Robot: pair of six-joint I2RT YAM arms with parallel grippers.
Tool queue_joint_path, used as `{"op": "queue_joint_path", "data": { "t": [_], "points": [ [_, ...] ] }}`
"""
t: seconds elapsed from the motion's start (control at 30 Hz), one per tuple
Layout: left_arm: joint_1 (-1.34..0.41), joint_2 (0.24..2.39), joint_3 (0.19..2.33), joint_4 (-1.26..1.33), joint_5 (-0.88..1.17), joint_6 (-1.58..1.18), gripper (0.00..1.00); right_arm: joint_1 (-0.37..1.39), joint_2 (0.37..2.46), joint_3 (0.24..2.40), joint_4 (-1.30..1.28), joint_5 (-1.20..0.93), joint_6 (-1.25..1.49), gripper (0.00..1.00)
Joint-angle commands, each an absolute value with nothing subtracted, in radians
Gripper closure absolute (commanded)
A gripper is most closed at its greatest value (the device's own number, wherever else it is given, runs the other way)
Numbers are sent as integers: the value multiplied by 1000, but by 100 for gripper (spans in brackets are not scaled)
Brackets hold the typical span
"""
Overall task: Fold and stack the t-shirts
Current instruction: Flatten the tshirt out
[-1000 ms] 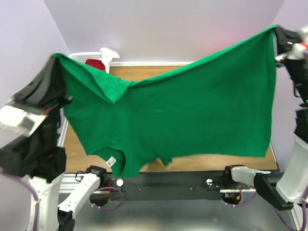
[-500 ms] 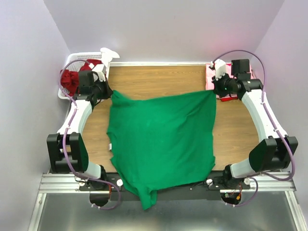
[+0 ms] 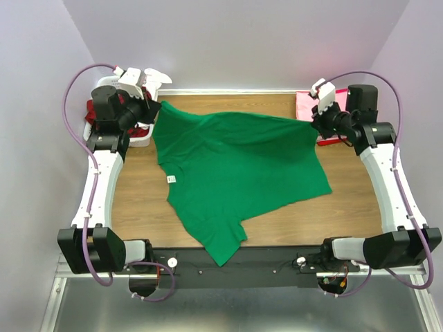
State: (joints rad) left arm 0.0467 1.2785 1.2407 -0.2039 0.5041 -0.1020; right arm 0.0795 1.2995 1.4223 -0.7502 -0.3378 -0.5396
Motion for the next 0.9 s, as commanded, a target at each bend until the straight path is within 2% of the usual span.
{"op": "queue_joint_path", "data": {
  "t": [0.0, 0.37, 0.87],
  "points": [
    [51, 1249, 1328, -164, 540, -121, 100, 80, 1282, 1522, -739, -345, -592, 100],
    [49, 1184, 1569, -181, 495, -149, 100, 80, 1295, 1788, -744, -278, -635, 100],
    [49, 1032, 1779, -158, 446, -264, 100, 80, 1243, 2233, -801, -374, -583, 100]
  ]
}}
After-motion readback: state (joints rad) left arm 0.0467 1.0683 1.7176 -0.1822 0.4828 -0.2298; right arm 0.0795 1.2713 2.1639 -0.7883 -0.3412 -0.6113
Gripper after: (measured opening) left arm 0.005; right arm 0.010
